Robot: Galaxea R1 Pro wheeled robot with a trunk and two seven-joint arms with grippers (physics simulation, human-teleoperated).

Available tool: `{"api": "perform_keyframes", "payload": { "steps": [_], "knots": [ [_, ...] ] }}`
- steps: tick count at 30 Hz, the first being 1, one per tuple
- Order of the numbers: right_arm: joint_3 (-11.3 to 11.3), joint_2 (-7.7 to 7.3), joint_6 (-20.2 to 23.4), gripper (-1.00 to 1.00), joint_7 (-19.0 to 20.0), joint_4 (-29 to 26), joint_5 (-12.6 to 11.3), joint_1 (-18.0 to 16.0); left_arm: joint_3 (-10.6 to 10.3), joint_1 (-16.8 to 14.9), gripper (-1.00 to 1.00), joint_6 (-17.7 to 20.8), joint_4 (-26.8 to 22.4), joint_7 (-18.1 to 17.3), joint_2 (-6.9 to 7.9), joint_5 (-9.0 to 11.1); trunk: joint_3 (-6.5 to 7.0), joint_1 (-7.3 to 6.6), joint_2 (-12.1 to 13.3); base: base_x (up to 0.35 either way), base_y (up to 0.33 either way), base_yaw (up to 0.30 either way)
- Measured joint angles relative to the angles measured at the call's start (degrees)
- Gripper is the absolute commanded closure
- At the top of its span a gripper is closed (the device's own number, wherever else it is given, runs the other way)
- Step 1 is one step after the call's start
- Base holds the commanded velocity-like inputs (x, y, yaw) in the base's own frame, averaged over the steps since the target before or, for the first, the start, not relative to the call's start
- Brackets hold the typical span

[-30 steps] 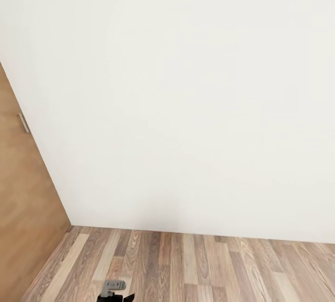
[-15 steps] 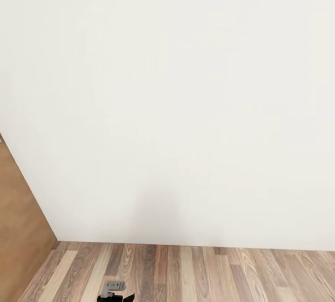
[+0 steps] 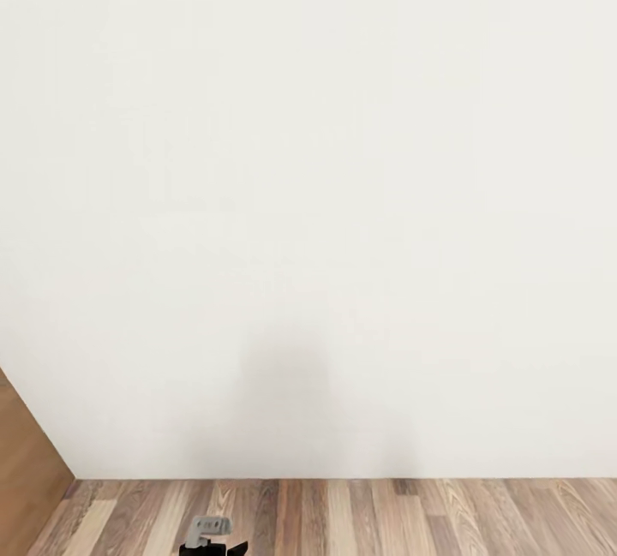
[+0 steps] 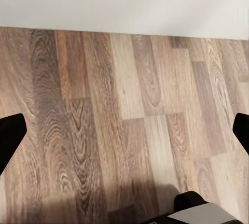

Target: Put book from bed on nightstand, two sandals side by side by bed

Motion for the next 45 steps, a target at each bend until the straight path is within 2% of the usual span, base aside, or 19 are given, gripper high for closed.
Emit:
{"api": "perform_keyframes", "payload": {
  "steps": [12, 19, 45],
  "knots": [
    [0.0, 0.00, 0.0, -1.00, 0.1, 0.0, 0.0, 0.0, 0.0, 0.0, -1.00, 0.0, 0.0, 0.0, 0.01, 0.0, 0.00, 0.00, 0.0, 0.322, 0.000, -0.015],
    [0.0, 0.00, -0.1, -1.00, 0.1, 0.0, 0.0, 0.0, 0.0, 0.0, -1.00, 0.0, 0.0, 0.0, 0.00, 0.0, 0.00, 0.01, 0.0, 0.287, 0.000, -0.167],
    [0.0, -0.03, -0.1, -1.00, 0.1, 0.0, 0.0, 0.0, 0.0, 0.0, -1.00, 0.0, 0.0, 0.0, -0.01, 0.0, 0.00, 0.03, 0.0, 0.016, 0.000, -0.242]
  ]
}}
